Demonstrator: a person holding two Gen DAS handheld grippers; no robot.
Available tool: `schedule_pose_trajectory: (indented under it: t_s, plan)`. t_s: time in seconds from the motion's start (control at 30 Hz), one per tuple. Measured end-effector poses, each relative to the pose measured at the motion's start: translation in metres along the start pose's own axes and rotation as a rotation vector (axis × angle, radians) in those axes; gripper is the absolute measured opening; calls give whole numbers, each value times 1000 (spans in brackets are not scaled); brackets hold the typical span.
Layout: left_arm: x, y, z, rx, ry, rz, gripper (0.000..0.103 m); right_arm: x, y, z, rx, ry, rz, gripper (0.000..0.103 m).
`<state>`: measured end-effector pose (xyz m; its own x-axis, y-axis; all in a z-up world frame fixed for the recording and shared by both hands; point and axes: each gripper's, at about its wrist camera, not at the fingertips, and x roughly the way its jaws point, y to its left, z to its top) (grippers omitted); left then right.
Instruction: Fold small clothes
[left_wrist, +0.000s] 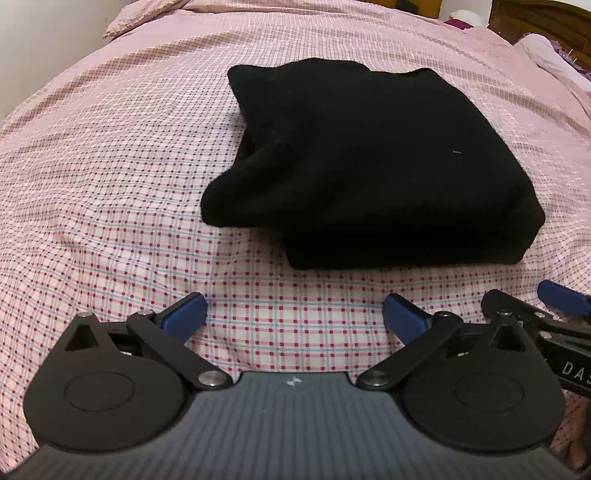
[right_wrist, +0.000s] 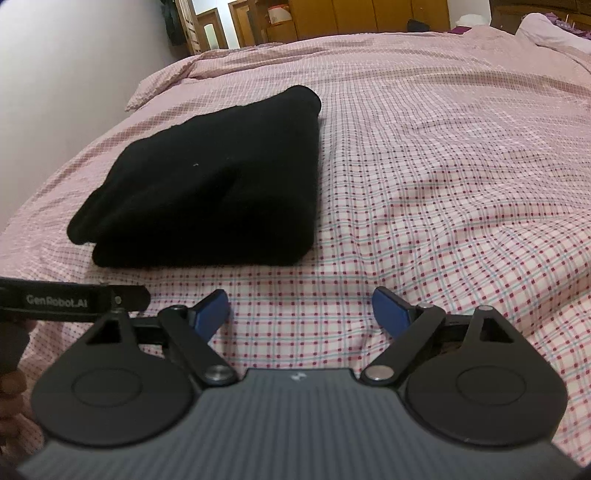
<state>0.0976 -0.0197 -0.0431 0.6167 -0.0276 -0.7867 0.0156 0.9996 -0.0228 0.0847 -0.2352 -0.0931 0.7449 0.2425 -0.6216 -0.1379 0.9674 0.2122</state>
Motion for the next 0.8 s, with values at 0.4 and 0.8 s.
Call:
schedule_pose_trajectory:
  t_s: [0.4, 0.8]
  plan:
    - [5, -6, 0, 6, 2, 7, 103, 0, 2, 1, -3, -7, 6, 91]
    - [6, -8, 0, 5, 3, 6, 103, 1, 2, 1, 0, -7, 8, 91]
